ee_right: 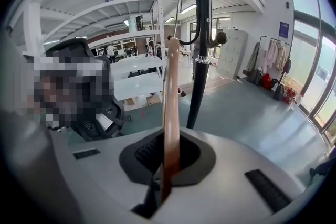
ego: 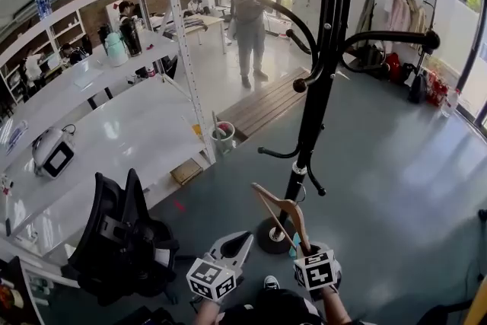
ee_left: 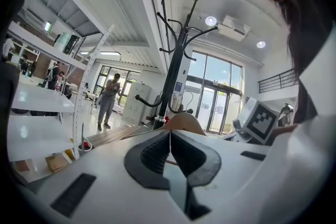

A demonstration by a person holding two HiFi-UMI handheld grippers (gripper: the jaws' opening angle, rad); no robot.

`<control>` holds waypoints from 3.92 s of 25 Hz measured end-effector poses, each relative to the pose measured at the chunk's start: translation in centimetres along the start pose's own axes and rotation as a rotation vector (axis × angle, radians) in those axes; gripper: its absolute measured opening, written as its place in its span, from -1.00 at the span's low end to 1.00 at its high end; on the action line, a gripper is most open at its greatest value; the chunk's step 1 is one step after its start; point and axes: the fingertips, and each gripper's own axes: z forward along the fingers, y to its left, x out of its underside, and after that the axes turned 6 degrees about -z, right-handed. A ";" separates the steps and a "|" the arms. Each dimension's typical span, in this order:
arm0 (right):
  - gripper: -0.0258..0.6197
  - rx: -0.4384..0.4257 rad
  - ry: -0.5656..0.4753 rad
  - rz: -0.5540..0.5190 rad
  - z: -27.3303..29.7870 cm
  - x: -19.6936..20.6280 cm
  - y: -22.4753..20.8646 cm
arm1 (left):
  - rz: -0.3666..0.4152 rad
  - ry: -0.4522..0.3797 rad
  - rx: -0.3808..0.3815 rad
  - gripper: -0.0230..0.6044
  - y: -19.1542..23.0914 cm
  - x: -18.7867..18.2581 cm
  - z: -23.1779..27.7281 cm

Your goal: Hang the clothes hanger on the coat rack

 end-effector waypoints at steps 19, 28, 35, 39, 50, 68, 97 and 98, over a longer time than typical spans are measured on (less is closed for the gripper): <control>-0.89 -0.084 0.022 -0.035 10.3 -8.3 -5.1 | 0.024 0.053 -0.028 -0.91 2.8 -1.0 5.7; -0.89 -0.108 0.097 -0.048 14.6 -7.4 -5.1 | 0.012 0.044 -0.076 -0.91 4.3 -1.2 5.1; -0.89 -0.123 0.070 -0.019 15.1 -6.6 -4.7 | 0.003 0.047 -0.088 -0.91 4.8 -1.0 4.8; -0.85 -0.083 0.034 -0.044 14.8 -7.1 -5.0 | -0.001 0.046 -0.086 -0.91 4.7 -0.9 4.8; -0.59 -0.065 -0.062 -0.005 11.1 -8.3 -4.1 | -0.004 0.043 -0.062 -0.91 3.8 -0.4 3.7; -0.79 -0.146 -0.331 0.161 -0.1 -7.8 3.5 | 0.001 0.042 0.022 -0.91 -0.4 1.3 -3.2; -0.89 -0.119 -0.290 0.291 -12.0 8.1 12.4 | -0.010 0.081 0.165 -0.91 -13.2 7.5 -14.1; -0.89 -0.121 -0.286 0.285 -12.4 8.7 12.3 | -0.007 0.081 0.162 -0.91 -13.8 7.7 -14.0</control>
